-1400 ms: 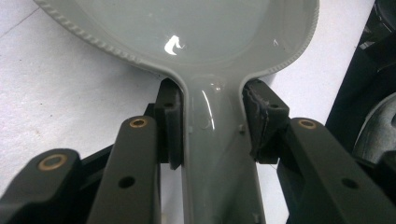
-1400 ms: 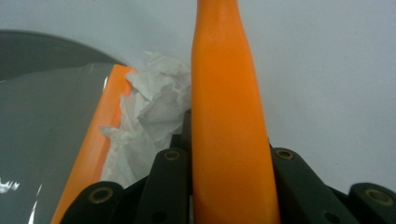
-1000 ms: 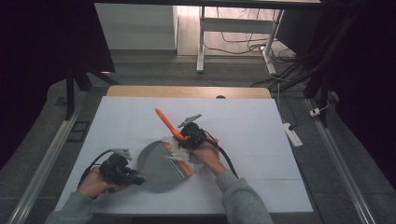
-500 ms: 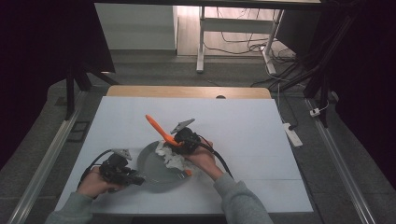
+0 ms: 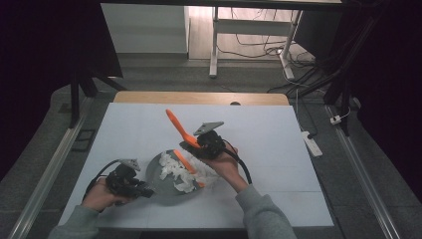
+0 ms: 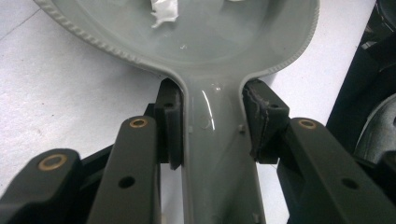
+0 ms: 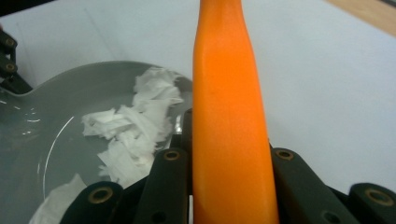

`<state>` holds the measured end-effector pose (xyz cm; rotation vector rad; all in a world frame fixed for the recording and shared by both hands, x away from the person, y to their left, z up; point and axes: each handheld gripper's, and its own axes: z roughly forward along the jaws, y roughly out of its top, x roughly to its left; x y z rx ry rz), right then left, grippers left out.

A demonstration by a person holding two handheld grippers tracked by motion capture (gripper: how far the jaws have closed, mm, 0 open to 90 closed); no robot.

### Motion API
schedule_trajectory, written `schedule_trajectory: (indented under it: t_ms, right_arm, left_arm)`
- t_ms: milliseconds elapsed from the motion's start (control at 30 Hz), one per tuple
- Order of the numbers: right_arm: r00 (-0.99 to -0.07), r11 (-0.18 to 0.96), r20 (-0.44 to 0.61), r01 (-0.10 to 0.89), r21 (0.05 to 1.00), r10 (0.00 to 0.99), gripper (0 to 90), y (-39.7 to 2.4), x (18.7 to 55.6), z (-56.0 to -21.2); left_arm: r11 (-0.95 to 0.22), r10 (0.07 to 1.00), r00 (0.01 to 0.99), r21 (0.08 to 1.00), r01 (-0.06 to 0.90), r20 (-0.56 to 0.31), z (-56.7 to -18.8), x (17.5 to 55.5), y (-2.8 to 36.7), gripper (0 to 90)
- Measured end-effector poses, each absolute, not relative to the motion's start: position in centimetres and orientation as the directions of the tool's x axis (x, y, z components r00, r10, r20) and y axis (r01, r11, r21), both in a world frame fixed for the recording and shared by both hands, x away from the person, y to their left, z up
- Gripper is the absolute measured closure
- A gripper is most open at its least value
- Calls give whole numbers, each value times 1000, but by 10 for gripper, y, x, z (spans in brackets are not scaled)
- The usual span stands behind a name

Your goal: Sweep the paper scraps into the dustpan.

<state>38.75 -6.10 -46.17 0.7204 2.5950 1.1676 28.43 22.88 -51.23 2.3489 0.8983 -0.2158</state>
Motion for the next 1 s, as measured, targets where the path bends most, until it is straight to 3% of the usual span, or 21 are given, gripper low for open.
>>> schedule_trajectory:
  t_ms: [533, 1000]
  right_arm:
    - [-717, 450, 30, 469, 760, 697, 767, -150, 376, -469]
    - [-688, 456, 38, 520, 722, 725, 767, -158, 385, -482]
  left_arm:
    - [-584, 554, 755, 481, 653, -352, -512, 283, 229, 617]
    - [-590, 552, 758, 479, 650, -349, -510, 279, 228, 617]
